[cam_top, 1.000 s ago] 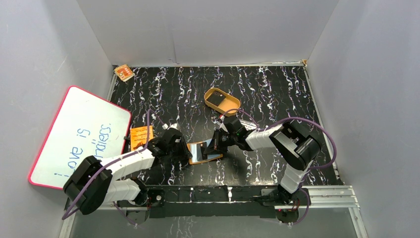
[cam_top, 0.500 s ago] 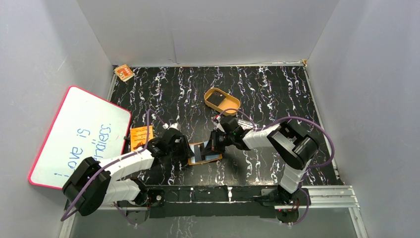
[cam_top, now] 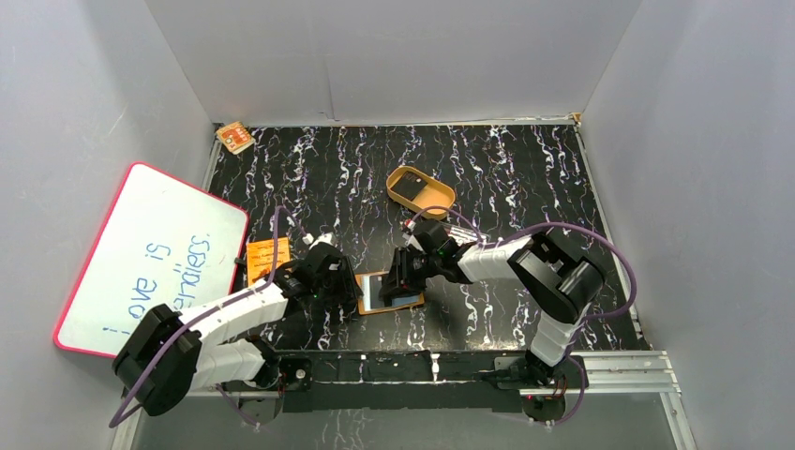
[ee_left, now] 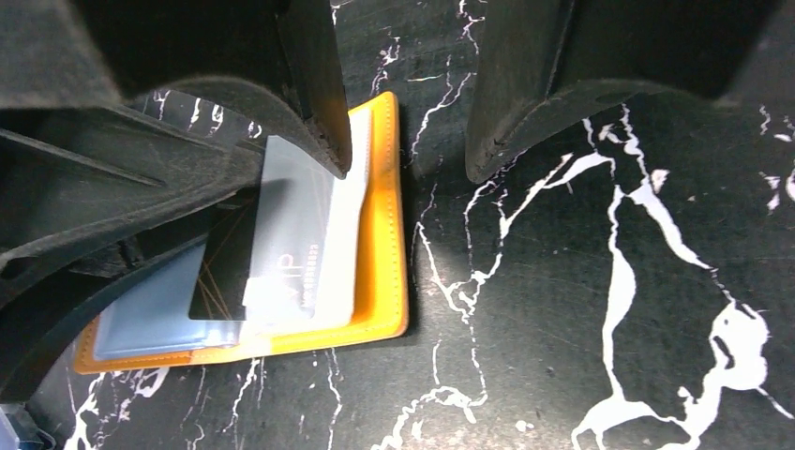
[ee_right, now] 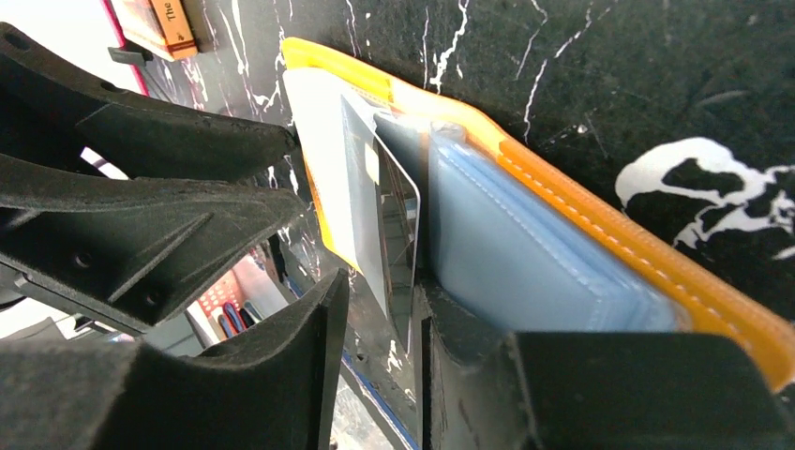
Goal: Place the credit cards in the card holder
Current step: Insert the credit card into the card holder.
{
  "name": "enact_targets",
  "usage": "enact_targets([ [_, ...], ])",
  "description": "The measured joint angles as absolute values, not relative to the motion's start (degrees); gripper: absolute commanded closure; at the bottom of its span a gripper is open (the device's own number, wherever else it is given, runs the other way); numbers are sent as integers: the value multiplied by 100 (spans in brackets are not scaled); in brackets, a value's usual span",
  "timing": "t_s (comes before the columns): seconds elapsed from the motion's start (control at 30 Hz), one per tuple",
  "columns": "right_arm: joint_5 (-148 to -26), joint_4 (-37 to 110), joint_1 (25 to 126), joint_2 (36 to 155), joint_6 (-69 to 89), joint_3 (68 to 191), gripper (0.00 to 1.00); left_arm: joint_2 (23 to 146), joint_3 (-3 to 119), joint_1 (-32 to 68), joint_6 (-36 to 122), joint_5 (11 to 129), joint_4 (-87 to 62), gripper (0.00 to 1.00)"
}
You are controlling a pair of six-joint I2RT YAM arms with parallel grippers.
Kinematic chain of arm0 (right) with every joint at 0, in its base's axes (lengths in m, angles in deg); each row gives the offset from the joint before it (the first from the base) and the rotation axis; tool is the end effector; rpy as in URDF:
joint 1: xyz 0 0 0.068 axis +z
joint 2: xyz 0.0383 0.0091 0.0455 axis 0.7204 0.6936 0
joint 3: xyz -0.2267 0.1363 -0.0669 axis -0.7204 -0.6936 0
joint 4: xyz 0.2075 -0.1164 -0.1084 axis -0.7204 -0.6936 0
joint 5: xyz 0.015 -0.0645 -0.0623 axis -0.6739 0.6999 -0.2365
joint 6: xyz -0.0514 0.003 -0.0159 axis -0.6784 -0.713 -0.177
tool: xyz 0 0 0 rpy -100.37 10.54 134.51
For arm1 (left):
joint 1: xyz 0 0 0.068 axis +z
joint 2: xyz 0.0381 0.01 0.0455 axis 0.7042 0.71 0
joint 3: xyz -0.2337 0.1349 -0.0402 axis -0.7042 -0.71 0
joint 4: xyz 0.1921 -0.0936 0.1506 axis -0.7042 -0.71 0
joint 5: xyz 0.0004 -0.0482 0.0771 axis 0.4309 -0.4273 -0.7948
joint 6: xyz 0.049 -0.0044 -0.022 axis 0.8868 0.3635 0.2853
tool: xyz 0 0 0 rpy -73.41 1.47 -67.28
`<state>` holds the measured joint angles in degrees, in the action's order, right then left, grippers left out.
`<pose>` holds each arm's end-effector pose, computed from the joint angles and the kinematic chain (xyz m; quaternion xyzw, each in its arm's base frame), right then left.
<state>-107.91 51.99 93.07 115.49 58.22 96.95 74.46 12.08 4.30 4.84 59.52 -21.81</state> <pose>0.2115 0.2515 0.1261 -0.0355 0.8933 0.4427 0.0691 0.1635 -0.1375 0.1648 -0.0822 0.9260 -0.2464 0.2738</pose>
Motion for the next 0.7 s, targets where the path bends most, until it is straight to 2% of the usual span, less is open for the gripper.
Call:
enact_targets([
  [0.57,-10338,4248,9372,11339,5354,9996,59,7592,1184,430,508,5849,-2026,74],
  [0.7,-10102,3874,9497,11341,5149,10215,56,7837,1186,430,495,6015,-1617,77],
])
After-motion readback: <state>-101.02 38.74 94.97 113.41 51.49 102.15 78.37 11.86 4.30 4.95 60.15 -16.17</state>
